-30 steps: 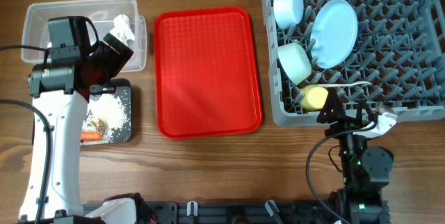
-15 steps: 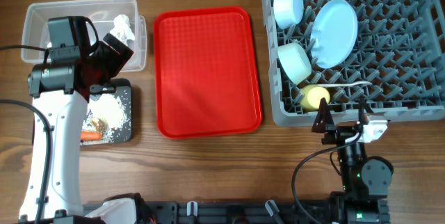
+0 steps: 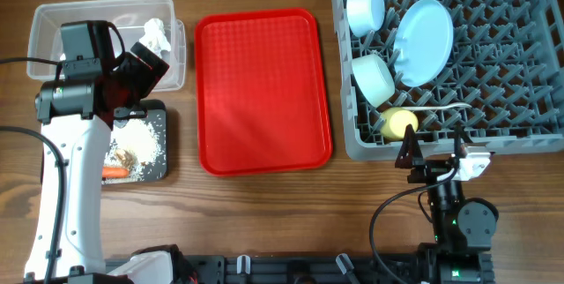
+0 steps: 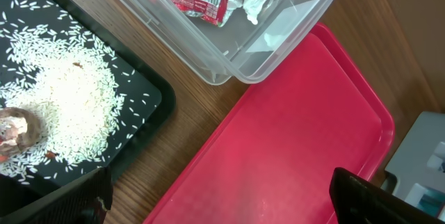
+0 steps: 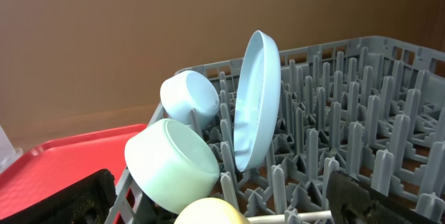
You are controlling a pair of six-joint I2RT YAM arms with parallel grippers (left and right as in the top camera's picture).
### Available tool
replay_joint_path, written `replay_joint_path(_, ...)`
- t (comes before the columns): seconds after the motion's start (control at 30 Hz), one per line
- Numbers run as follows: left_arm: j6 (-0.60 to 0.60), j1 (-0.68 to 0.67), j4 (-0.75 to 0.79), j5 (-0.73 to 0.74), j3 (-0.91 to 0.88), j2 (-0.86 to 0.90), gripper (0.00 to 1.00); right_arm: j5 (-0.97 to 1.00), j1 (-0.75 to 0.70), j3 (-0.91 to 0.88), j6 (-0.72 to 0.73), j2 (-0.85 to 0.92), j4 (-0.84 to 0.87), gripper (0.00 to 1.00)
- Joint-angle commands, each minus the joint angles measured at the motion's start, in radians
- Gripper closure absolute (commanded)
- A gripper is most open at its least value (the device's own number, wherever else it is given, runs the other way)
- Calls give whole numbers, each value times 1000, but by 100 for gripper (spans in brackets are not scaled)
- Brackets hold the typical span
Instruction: Sort waste into correct bins and load items into the dishwasher rack
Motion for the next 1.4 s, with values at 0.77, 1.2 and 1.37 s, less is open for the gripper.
replay_joint_path(0.77,294,-161,673,0,-639,-582,0,-16,4,-2,-19,-5,1,0)
replay_joint_path(1.2,305,-138,984,-60,-1220,-1173,0,-16,4,-2,-19,-5,1,0)
replay_joint_path(1.37,306,-98,976,-64,-1269,-1265,0,-16,4,-2,-19,-5,1,0)
